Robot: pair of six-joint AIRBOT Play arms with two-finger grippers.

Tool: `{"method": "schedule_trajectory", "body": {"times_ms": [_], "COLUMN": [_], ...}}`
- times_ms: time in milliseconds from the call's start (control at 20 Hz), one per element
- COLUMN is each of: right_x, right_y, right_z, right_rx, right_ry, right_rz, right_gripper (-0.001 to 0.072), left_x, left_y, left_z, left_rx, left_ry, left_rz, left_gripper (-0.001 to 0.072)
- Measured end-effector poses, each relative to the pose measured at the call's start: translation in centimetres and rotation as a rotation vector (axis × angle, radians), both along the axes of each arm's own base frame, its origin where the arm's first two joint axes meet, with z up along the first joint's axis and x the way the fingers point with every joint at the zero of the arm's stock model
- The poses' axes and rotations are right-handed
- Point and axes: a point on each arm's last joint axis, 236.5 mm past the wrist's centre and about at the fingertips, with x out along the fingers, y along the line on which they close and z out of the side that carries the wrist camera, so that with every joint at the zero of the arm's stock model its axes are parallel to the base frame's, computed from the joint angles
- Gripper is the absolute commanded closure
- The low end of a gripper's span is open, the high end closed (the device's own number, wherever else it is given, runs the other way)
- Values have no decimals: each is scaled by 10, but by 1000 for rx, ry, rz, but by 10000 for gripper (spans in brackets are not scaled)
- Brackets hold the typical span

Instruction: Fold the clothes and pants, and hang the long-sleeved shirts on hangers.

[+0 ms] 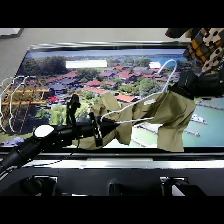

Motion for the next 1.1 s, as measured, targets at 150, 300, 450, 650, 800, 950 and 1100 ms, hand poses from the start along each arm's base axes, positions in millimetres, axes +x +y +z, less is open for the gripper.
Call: {"method": "schedule_trajectory", "body": {"times_ms": [150,300,450,650,800,950,1100], "right_x": [-9,-17,-23,-27,-25,-14,-2], "right_y": [5,4,1,-2,-12,-42,-77], "right_z": [-1,1,2,1,0,-1,-1], "right_rx": [7,-2,-24,-48,-107,-198,-231], "right_ry": [24,26,23,25,-5,-42,-58], "right_rz": [28,36,35,42,42,-38,-137], "right_gripper": [676,675,595,269,262,224,206], "left_x": [-1,-2,-2,-1,-1,-1,-1], "left_y": [-3,-4,-5,-5,-5,-5,-5], "left_z": [-1,-2,-2,-1,-1,-1,0], "left_rx": [-2,-2,-7,-11,-14,-14,-15], "left_ry": [-2,-4,-1,2,2,2,3], "left_rz": [-5,-8,-7,-3,-3,-3,-3], "left_gripper": [677,678,678,677,678,678,678]}}
